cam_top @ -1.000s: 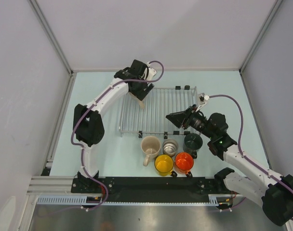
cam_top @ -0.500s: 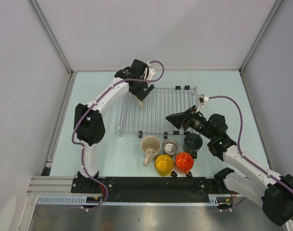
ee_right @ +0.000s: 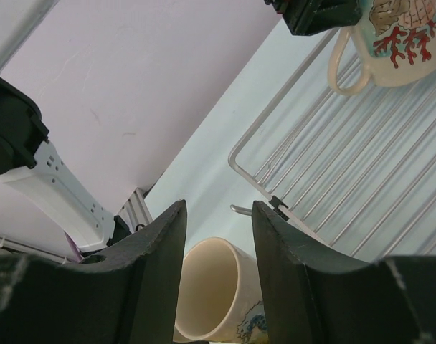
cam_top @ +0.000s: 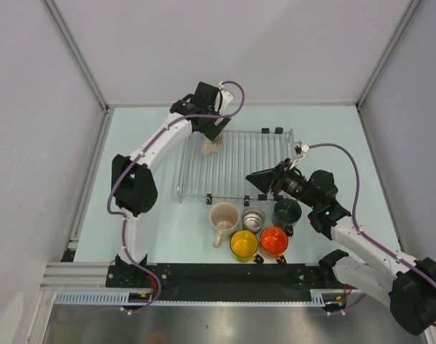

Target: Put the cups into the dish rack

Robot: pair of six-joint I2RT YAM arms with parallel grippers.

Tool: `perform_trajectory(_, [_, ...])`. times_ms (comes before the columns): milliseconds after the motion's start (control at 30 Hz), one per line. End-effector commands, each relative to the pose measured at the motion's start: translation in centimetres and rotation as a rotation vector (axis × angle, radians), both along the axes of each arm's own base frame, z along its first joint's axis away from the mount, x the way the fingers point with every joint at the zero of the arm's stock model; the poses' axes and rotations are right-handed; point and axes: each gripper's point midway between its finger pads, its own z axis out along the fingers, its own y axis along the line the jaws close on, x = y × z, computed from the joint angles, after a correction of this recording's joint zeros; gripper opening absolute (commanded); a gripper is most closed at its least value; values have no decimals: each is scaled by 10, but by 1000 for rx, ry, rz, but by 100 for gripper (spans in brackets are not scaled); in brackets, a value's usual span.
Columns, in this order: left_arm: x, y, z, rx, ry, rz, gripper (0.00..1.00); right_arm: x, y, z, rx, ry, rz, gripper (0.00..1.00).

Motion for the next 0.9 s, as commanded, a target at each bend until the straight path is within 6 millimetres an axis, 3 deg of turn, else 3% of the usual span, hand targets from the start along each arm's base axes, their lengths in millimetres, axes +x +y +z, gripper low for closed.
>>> perform_trajectory(0, [21,-2,18,-30,-84,34,100,-2,4,10,17,-48,24,46])
perform_trajectory(233, [8,-3,28,-60,-71,9,100,-1,4,7,4,-47,25,46])
perform_trajectory(300, [-10,-2,58,-115,-98,-15,100,0,1,7,-2,-47,3,47])
perform_trajectory(333, [-25,0,52,-123,-66,-31,100,3,-1,7,-5,-48,-17,47])
perform_trajectory(367, [-46,-2,85,-194,-103,-73,100,5,-4,6,-11,-48,-34,47])
perform_trajectory(400, [-61,-1,92,-214,-105,-95,100,6,-7,6,-13,-40,-54,48])
perform_trajectory(433, [-82,0,73,-201,-51,-122,100,11,-13,6,-12,-36,-91,48])
perform_trajectory(467, [-102,-2,76,-219,-44,-165,100,15,-19,5,-11,-28,-118,48])
perform_trajectory(500, [-126,6,96,-239,-92,-187,100,16,-23,3,-12,-17,-138,48])
perform_trajectory(533, [-156,2,66,-215,-23,-247,100,21,-28,2,-13,-12,-170,48])
perform_trajectory(567, [-172,4,59,-204,-18,-267,100,22,-31,1,-7,0,-181,48])
perform_trajectory(600, [-194,9,69,-221,-51,-297,100,25,-36,0,-7,6,-201,48])
perform_trajectory(633, [-220,6,39,-194,15,-341,100,27,-37,-1,-5,15,-212,48])
perform_trajectory(733, [-269,2,7,-182,94,-425,100,30,-41,-5,-4,34,-227,48])
perform_trajectory(833, [-295,-2,-25,-147,178,-468,99,32,-42,-8,1,44,-232,48])
perform_trajectory(867, [-296,-5,-31,-144,183,-473,99,32,-43,-6,6,41,-231,48])
